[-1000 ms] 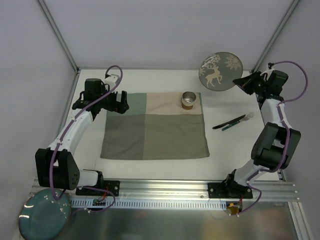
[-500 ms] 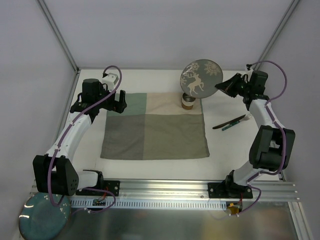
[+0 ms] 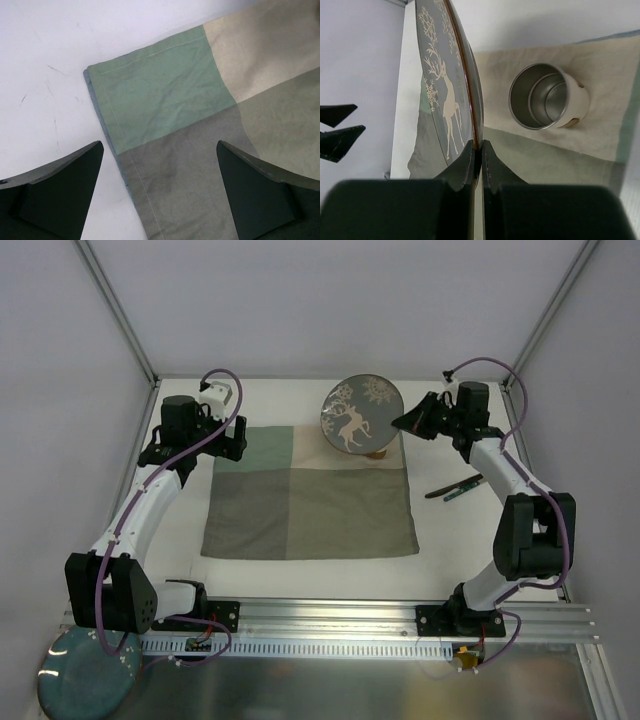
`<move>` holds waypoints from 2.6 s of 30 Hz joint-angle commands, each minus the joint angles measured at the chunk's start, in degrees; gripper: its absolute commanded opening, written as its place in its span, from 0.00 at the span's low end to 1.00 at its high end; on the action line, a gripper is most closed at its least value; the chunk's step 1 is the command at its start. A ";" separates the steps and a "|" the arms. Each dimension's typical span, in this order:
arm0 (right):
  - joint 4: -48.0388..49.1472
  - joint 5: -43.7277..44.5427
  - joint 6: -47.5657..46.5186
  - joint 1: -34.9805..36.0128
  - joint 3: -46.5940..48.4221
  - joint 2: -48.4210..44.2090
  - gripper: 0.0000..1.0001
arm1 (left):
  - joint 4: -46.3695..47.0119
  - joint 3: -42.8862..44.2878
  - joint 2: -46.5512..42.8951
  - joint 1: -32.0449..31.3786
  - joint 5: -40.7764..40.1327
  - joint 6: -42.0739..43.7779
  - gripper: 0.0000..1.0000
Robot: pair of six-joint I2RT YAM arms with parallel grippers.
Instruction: Set the dinner table for one person
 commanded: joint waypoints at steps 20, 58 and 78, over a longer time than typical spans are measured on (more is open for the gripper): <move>3.62 0.11 -2.52 16.84 -2.64 2.03 0.00 | 3.85 0.41 -0.27 1.10 -2.14 2.48 0.99; 3.53 -0.24 -3.40 26.34 -3.26 11.17 0.00 | 6.93 -4.33 -1.06 1.98 -1.79 3.28 0.99; 1.25 1.69 -9.73 20.71 -1.68 14.25 0.00 | 6.40 -6.71 -4.57 1.98 1.02 1.08 0.99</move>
